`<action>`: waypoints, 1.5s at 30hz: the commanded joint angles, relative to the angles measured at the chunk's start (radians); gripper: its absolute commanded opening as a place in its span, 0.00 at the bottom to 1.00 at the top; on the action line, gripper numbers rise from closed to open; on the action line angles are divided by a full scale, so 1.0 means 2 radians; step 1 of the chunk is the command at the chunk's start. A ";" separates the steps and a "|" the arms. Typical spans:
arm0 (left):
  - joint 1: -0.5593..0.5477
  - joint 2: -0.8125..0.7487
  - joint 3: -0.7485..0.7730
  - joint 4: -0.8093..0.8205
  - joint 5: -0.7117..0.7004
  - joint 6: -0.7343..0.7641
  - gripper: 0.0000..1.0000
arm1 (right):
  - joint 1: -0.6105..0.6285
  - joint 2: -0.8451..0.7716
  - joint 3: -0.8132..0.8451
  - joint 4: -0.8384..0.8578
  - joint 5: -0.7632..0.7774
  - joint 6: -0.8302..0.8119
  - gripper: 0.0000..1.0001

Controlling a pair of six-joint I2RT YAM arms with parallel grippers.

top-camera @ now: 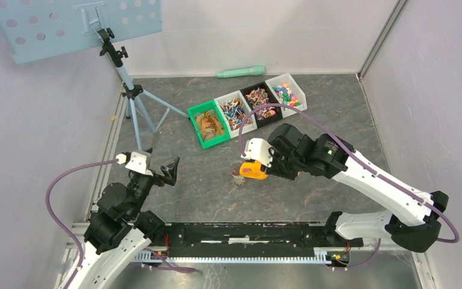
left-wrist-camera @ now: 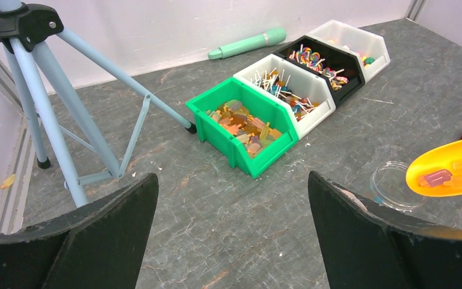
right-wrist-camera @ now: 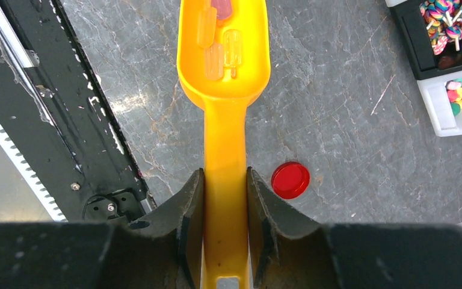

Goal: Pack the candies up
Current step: Place the fake candies in the packing bottle.

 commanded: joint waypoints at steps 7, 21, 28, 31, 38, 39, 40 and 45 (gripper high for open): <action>0.003 -0.006 -0.002 0.016 0.001 0.023 1.00 | 0.008 0.003 0.036 -0.001 0.013 0.014 0.00; 0.003 -0.006 -0.003 0.016 -0.001 0.022 1.00 | 0.008 0.005 0.039 -0.001 0.030 0.018 0.00; 0.003 -0.005 -0.002 0.016 -0.008 0.021 1.00 | 0.008 0.008 0.037 0.000 0.028 0.017 0.00; 0.003 -0.008 -0.001 0.015 -0.012 0.019 1.00 | 0.008 0.008 0.024 0.006 0.029 0.020 0.00; 0.003 -0.007 -0.002 0.015 -0.008 0.018 1.00 | 0.009 0.010 0.023 0.006 0.024 0.022 0.00; 0.003 -0.007 -0.002 0.015 -0.008 0.018 1.00 | 0.008 0.010 0.025 0.005 0.022 0.022 0.00; 0.003 -0.007 -0.002 0.015 -0.008 0.018 1.00 | 0.009 0.010 0.029 0.003 0.021 0.021 0.00; 0.003 -0.007 -0.003 0.016 0.000 0.020 1.00 | 0.010 0.012 0.050 -0.005 0.026 0.021 0.00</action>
